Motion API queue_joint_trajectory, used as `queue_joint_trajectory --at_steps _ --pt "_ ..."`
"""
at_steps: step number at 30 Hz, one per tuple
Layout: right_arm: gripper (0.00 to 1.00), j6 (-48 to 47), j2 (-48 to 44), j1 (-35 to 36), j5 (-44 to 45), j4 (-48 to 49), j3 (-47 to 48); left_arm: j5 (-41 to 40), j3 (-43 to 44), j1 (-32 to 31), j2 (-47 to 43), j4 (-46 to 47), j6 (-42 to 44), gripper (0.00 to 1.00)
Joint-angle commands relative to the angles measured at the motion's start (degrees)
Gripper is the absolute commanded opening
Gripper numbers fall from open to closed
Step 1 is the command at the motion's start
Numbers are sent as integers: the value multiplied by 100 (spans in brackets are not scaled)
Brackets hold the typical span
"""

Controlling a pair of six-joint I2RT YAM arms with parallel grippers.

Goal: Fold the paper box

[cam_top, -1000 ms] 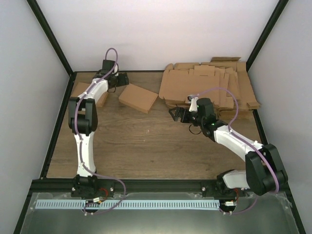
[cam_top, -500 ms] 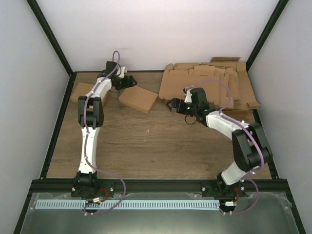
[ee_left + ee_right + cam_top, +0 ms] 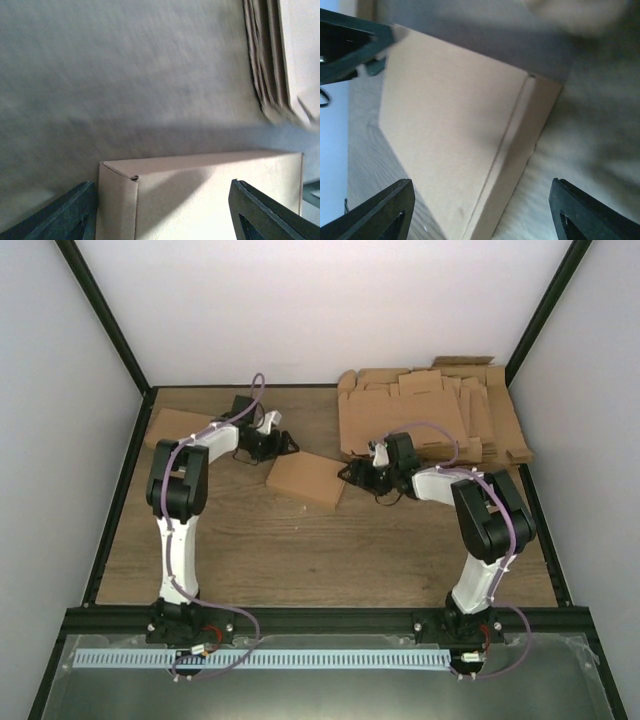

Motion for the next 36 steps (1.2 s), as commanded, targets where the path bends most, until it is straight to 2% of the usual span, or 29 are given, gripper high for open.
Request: queue_joint_trajectory --at_steps 1,6,13,14,18,21,29,33,36 --pt "76 221 -214 -43 -309 339 -651 7 -1193 -235 -674 613 -312 75" --pt "75 211 -354 -43 -450 301 -1013 -206 -2366 -271 -1521 1318 -988 75" --pt "75 295 -700 -39 -533 169 -1327 -657 -3343 -266 -2531 1633 -1383 86" --pt "75 315 -708 -33 -535 153 -1325 -618 -3424 -266 -2581 1656 -1387 81" --pt "75 349 -677 -34 -544 140 -1276 -476 -3573 -201 -2548 1633 -1396 51" --pt "75 337 -648 -33 -546 164 -1263 -398 -3711 -13 -2542 1734 -1429 39" --pt "74 308 -514 -33 -761 293 -1253 166 -3836 260 -2286 1908 -1298 36" --pt "74 279 -453 -37 -790 296 -1218 774 -3960 341 -2153 2217 -1327 39" --pt "75 254 -409 -34 -777 290 -1196 909 -4008 340 -2148 2345 -1339 40"
